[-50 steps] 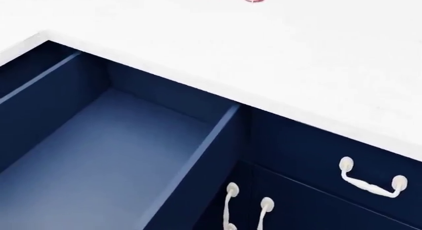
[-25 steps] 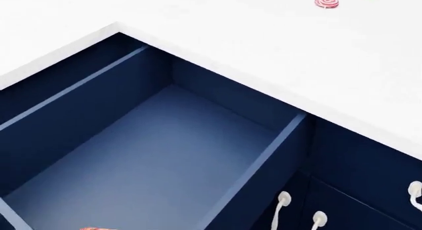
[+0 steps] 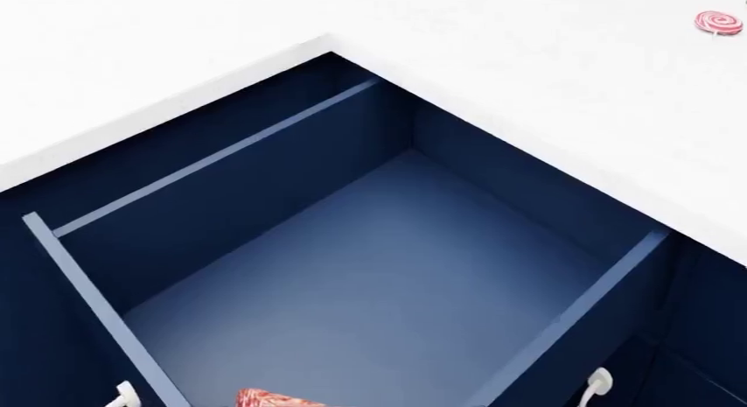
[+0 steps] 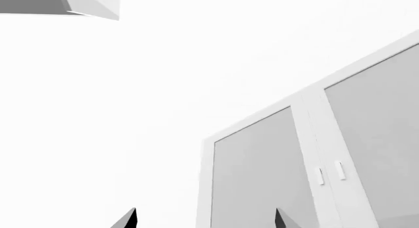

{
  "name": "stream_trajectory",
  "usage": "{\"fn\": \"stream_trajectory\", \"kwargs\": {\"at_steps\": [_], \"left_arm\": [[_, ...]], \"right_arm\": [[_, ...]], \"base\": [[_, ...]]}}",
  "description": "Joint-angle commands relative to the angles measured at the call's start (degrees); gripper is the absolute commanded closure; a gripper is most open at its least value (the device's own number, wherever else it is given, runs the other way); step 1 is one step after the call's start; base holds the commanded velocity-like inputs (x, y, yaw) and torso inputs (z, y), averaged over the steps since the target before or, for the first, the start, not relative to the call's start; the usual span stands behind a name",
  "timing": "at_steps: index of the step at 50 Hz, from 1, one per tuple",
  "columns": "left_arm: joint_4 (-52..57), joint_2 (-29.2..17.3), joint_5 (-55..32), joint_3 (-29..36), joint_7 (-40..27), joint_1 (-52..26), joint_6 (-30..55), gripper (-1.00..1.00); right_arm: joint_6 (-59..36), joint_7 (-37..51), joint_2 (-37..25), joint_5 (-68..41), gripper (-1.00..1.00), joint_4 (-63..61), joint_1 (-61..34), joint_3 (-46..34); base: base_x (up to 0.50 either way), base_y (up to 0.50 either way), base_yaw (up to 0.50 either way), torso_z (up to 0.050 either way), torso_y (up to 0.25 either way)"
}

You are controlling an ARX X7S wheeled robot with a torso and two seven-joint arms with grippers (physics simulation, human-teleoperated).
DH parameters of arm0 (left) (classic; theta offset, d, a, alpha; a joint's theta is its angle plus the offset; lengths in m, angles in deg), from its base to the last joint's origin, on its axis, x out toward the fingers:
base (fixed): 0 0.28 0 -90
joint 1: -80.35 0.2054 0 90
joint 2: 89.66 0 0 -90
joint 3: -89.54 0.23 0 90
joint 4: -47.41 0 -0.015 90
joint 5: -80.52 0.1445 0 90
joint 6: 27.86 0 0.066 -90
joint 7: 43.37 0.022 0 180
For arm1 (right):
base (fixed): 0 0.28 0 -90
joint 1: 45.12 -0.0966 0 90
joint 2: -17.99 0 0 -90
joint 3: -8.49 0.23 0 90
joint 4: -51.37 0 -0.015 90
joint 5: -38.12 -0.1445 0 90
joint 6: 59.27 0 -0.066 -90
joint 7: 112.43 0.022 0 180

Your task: Close the left drawer.

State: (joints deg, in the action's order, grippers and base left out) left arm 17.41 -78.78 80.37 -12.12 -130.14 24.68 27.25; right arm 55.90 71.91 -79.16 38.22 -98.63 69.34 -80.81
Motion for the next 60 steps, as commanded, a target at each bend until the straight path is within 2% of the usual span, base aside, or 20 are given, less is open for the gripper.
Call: {"fn": "stream_trajectory", "kwargs": {"at_steps": [1, 9, 17, 39, 46, 60], "left_arm": [[0.0, 0.33, -0.04, 0.82, 0.46, -0.85, -0.01, -1.0], [0.0, 0.32, -0.14, -0.68, 0.49, 0.62, -0.33, -1.0], [0.0, 0.05, -0.21, -1.87, 0.17, 1.8, -0.57, -1.0], [0.0, 0.48, 0.05, 2.28, 0.83, -2.12, 0.02, -1.0], [0.0, 0.58, 0.03, 3.21, 1.0, -3.05, 0.16, -1.0], [0.0, -0.1, -0.2, 0.88, 0.3, -0.91, -0.22, -1.0]], "right_arm": [[-0.27, -1.34, 1.3, 0.07, -1.0, 0.0, -0.35, 0.08], [-0.4, -2.52, 2.42, 0.01, -1.0, 0.0, -0.43, 0.26], [-0.18, -1.18, 1.0, -0.11, -1.0, 0.0, -0.08, 0.15], [0.48, -2.63, 2.26, -0.02, -1.0, 0.0, 0.5, 0.34], [0.25, -0.99, 0.54, -0.19, -1.0, 0.0, 0.34, 0.34], [-0.17, -2.53, 2.06, 0.11, -1.0, 0.0, -0.03, 0.15]], "base": [[0.0, 0.0, 0.5, 0.0, 0.0], [0.0, 0.0, 0.5, 0.0, 0.0], [0.0, 0.0, 0.5, 0.0, 0.0], [0.0, 0.0, 0.5, 0.0, 0.0], [0.0, 0.0, 0.5, 0.0, 0.0], [0.0, 0.0, 0.5, 0.0, 0.0]]}}
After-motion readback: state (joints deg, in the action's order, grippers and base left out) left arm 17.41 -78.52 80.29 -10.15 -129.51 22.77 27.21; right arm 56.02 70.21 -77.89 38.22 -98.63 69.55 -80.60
